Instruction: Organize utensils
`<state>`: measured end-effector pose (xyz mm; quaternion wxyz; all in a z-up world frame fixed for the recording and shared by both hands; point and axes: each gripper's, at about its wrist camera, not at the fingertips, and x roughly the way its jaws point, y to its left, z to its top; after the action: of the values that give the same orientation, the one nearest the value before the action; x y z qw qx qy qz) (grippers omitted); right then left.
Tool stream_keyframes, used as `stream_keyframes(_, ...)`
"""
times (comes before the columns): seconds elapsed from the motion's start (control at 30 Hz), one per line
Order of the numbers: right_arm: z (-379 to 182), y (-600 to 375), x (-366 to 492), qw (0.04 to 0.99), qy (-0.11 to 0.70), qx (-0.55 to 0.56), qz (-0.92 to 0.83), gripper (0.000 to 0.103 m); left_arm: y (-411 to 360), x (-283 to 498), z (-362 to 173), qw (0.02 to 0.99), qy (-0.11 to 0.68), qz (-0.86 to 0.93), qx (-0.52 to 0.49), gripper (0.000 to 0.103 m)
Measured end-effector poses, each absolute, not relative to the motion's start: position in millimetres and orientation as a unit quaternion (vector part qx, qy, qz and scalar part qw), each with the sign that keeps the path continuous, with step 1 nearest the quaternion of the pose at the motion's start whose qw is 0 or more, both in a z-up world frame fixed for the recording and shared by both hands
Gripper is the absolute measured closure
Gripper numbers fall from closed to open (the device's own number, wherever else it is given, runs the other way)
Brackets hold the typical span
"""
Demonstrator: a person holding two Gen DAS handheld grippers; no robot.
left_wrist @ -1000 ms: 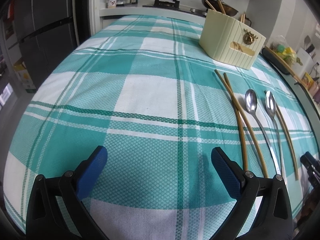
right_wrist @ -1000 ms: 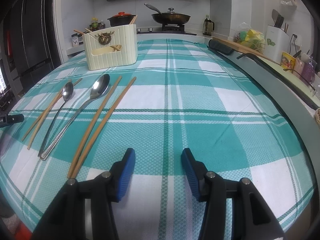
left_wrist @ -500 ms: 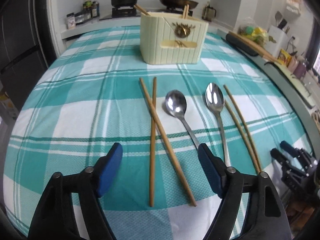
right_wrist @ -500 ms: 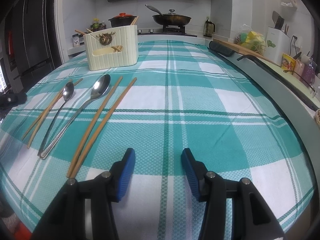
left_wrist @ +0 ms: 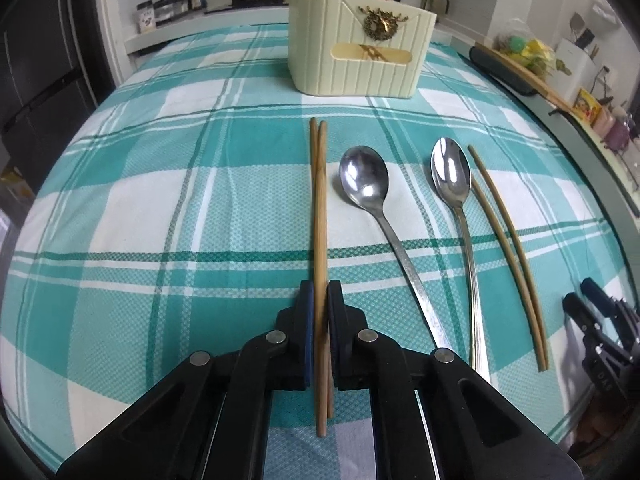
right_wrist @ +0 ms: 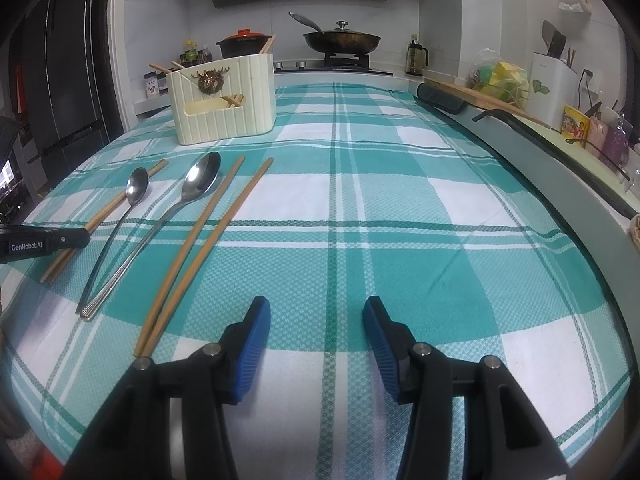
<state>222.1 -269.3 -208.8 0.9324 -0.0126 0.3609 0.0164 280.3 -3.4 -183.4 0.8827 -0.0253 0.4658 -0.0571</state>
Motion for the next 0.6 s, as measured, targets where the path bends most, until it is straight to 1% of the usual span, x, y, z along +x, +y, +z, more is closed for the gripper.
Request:
stream_keyframes(0.23,-208.3,-269.8,221.8,0.932,0.362,-0.012,0.018,0.053,51.8,277.8,-163.0,0.894,0.442,-0.024,-0.069,0.098)
stream_keyframes(0.37,-206.6,-270.4,224.2,0.928,0.371,-0.01,0.02,0.053,78.7,281.8,-179.7,0.884,0.461,-0.008,-0.081,0.097)
stream_keyframes(0.47,-200.5,-273.6,230.4,0.921,0.388,0.014,0.025,0.053,85.9,279.3,-191.0,0.88,0.469,0.005,-0.076,0.096)
stream_keyframes(0.5,-198.1,-273.9,233.9,0.919,0.391,0.027,0.034,0.054,87.8,277.5,-192.6,0.88,0.468,0.006,-0.078,0.089)
stream_keyframes(0.53,-195.2,-273.0,238.3,0.917,0.395,0.038,0.043,0.055,89.4,275.9,-193.1,0.881,0.466,0.005,-0.083,0.08)
stream_keyframes(0.57,-191.6,-270.6,243.5,0.914,0.399,0.046,0.053,0.059,91.2,273.3,-192.5,0.882,0.462,0.006,-0.088,0.074)
stream_keyframes(0.6,-188.6,-266.7,248.0,0.912,0.401,0.053,0.063,0.063,92.3,271.2,-191.3,0.884,0.458,0.009,-0.091,0.061)
